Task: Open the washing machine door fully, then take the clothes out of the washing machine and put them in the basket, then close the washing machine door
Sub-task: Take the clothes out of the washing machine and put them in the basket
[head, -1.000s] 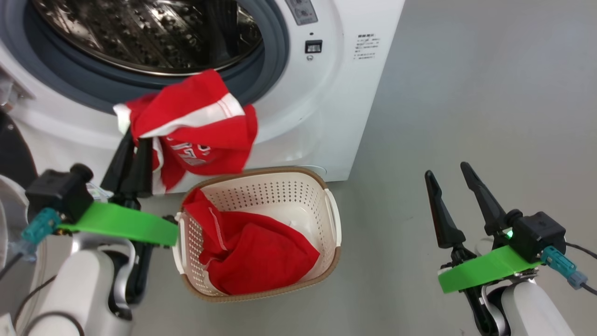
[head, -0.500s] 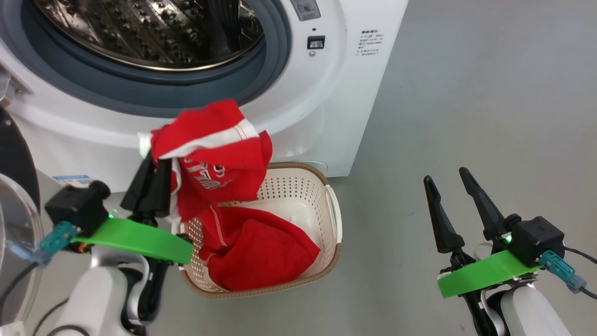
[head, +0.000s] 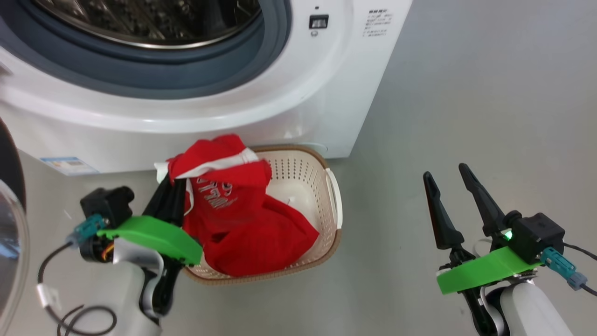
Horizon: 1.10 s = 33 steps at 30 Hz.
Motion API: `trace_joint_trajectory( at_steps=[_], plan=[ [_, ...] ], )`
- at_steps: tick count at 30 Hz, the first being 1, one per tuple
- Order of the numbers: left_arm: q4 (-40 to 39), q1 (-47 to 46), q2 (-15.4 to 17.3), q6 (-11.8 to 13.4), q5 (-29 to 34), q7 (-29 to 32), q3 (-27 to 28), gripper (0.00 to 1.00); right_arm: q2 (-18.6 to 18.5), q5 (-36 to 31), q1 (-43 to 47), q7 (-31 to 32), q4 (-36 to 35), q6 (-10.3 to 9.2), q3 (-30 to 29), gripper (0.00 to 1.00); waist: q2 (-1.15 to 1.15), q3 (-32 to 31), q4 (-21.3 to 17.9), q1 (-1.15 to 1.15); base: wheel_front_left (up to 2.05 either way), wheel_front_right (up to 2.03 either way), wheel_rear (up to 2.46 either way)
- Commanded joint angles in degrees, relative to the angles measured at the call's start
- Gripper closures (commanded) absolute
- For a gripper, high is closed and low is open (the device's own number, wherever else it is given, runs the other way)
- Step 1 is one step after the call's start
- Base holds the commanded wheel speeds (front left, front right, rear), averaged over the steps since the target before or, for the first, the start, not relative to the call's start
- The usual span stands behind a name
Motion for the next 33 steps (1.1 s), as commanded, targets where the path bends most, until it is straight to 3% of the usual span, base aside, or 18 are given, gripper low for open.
trace_joint_trajectory(
  at_steps=[1,14,28,33],
  plan=[
    [0.03,-2.24,1.02,-0.63,-0.33,-0.88,1.54,1.0,-0.09,0.33,-1.42,-0.36,-1.59,0.36,1.49,0.0,0.0,1.66,-0.04,0.0,0.0,0.0,0.0],
    [19.3,-13.11,0.49,-1.85,-1.28,-0.85,1.05,1.0,-0.09,1.22,-4.64,-0.36,-1.93,0.36,3.3,0.0,0.0,10.05,-2.48,0.0,0.0,0.0,0.0],
    [37.75,-24.59,0.51,-2.76,-3.58,10.12,0.01,1.0,-0.09,4.03,-8.41,-0.36,-1.94,0.36,5.45,0.0,0.0,17.12,-6.52,0.0,0.0,0.0,0.0],
    [40.37,-26.44,0.61,-2.34,-4.58,12.41,0.53,1.0,-0.09,4.49,-9.52,-0.36,-2.02,0.36,6.06,0.0,0.0,18.88,-7.57,0.0,0.0,0.0,0.0]
  ],
)
